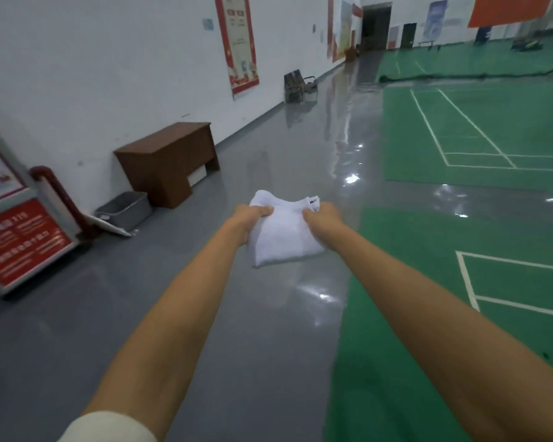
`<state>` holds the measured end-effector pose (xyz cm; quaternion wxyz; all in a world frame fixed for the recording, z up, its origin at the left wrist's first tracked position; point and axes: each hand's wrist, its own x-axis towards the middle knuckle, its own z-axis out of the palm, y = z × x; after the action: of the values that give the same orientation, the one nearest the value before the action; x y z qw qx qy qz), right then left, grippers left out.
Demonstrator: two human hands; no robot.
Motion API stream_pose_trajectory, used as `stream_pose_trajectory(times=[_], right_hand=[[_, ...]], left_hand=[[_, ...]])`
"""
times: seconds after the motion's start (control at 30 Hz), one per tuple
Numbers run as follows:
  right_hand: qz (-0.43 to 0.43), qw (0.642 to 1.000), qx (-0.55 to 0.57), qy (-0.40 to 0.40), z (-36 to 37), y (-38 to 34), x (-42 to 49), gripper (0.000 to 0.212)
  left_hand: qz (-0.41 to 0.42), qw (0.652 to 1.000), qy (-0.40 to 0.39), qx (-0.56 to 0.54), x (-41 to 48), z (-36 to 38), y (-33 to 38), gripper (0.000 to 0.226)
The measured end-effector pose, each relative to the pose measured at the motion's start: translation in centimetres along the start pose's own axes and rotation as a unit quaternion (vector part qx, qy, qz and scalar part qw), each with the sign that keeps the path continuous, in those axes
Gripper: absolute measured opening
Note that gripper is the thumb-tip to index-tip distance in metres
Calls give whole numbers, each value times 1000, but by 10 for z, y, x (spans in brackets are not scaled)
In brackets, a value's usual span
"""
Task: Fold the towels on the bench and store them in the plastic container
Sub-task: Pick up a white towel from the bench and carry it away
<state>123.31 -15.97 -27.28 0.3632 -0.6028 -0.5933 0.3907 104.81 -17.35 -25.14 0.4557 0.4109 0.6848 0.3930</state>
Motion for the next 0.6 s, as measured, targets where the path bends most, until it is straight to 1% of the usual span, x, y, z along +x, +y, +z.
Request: stream_pose_trajectory(times=[0.17,0.27,0.4,0.6], right_hand=[[-16,997,-3,-70,72,-29,94,18],[-33,993,1,-112,122,-52,145,18],[-42,989,13,-140,193,-91,216,22],[-41,984,21,-172,285,-173,330,12]], left_hand=[[-25,997,66,-33,70,-61,-2,74],[-31,993,99,-50,121,-103,-6,76],[-36,988,130,-69,205,-169,-3,76],[-35,980,169,-95,324,-267,23,77]])
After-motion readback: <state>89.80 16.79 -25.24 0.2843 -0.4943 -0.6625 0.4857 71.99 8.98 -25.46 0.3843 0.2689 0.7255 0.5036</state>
